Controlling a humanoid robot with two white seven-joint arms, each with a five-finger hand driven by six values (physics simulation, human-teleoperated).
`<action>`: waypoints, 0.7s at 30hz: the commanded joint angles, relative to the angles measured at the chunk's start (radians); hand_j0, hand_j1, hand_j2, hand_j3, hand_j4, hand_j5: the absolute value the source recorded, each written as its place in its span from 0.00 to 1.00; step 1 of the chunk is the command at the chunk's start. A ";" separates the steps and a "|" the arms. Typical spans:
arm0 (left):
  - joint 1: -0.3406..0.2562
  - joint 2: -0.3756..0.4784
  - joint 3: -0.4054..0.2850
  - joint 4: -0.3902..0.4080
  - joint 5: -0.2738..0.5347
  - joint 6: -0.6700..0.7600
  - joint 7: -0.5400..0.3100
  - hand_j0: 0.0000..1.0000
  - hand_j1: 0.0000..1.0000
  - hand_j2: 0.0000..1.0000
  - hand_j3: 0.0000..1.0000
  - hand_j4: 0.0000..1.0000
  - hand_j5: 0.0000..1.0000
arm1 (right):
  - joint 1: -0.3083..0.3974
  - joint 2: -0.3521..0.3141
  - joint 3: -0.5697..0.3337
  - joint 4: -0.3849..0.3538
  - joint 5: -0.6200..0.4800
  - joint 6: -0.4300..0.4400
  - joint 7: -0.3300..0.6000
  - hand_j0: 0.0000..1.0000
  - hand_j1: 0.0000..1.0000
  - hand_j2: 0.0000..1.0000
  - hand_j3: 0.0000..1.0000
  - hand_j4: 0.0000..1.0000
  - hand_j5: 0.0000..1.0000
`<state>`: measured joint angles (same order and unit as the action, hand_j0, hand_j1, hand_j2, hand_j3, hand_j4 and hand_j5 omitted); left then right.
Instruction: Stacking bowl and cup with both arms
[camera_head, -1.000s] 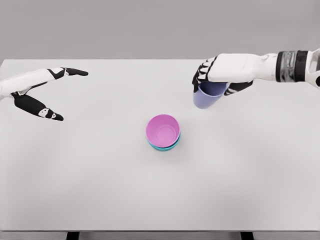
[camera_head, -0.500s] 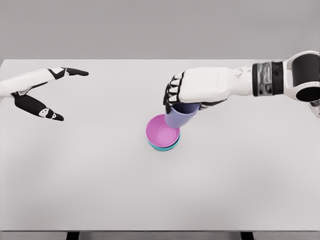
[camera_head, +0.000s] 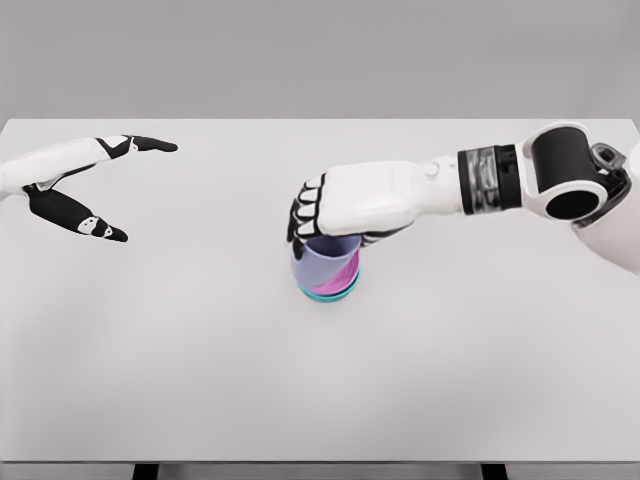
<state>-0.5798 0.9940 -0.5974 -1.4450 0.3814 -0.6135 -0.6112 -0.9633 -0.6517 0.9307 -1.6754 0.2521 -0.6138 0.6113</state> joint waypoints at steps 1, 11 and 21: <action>0.000 0.002 0.001 -0.002 0.008 0.003 0.000 1.00 1.00 1.00 1.00 1.00 1.00 | 0.000 0.000 -0.001 0.042 -0.004 0.003 0.000 0.66 0.66 0.66 0.66 0.66 0.66; 0.000 0.000 0.001 0.000 0.008 0.003 0.000 1.00 1.00 1.00 1.00 1.00 1.00 | 0.002 0.032 0.034 0.085 0.010 0.003 0.000 0.67 0.67 0.67 0.67 0.67 0.67; 0.000 0.000 0.001 0.000 0.008 0.003 0.000 1.00 1.00 1.00 1.00 1.00 1.00 | -0.005 0.020 0.028 0.083 0.019 0.003 0.000 1.00 1.00 1.00 1.00 1.00 1.00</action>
<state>-0.5798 0.9930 -0.5973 -1.4448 0.3814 -0.6135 -0.6112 -0.9695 -0.6289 0.9600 -1.5859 0.2755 -0.6137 0.6114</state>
